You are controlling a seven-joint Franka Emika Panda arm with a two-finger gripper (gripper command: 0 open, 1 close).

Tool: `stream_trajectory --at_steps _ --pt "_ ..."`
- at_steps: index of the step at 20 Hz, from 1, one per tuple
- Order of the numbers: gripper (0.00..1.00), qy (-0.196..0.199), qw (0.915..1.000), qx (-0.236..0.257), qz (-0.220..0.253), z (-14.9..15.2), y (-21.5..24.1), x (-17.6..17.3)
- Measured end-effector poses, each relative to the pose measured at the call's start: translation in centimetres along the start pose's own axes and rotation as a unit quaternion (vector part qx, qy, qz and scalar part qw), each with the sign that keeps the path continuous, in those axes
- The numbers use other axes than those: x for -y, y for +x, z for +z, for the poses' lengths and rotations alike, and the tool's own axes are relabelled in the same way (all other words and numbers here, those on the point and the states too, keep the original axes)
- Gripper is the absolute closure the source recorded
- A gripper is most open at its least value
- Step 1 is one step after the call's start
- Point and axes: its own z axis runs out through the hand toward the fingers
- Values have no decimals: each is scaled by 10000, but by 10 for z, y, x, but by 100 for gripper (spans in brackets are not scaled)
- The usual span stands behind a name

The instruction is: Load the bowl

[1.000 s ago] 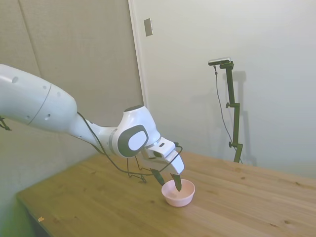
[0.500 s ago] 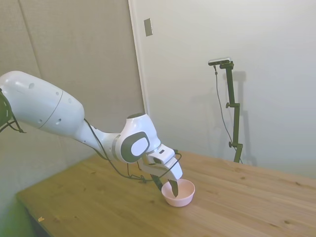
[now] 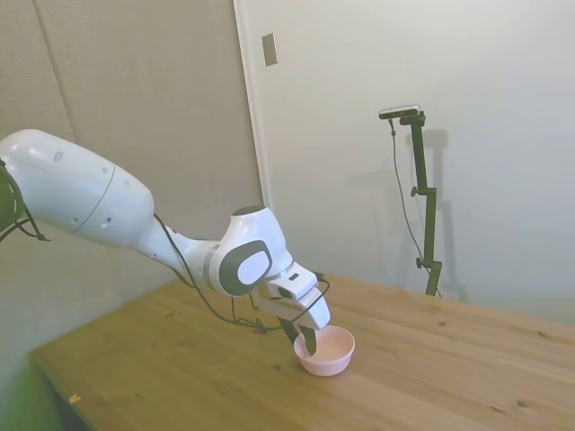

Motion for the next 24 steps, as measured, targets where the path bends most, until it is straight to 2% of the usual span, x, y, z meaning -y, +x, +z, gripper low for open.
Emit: stream_trajectory --at_steps 6,9,13,17,18,21,24 --pt "100 116 9999 63 89 -4 2 2" --pt "100 311 9994 89 85 -21 5 6" --pt "100 694 9974 185 12 -73 2 19" --pt "100 1191 9919 372 -223 -143 -12 40" --pt "100 1326 9897 406 -360 -173 -26 48" --pt "100 1397 9885 497 -314 -169 -25 48" --pt "100 1745 9814 712 -374 -156 -23 54"
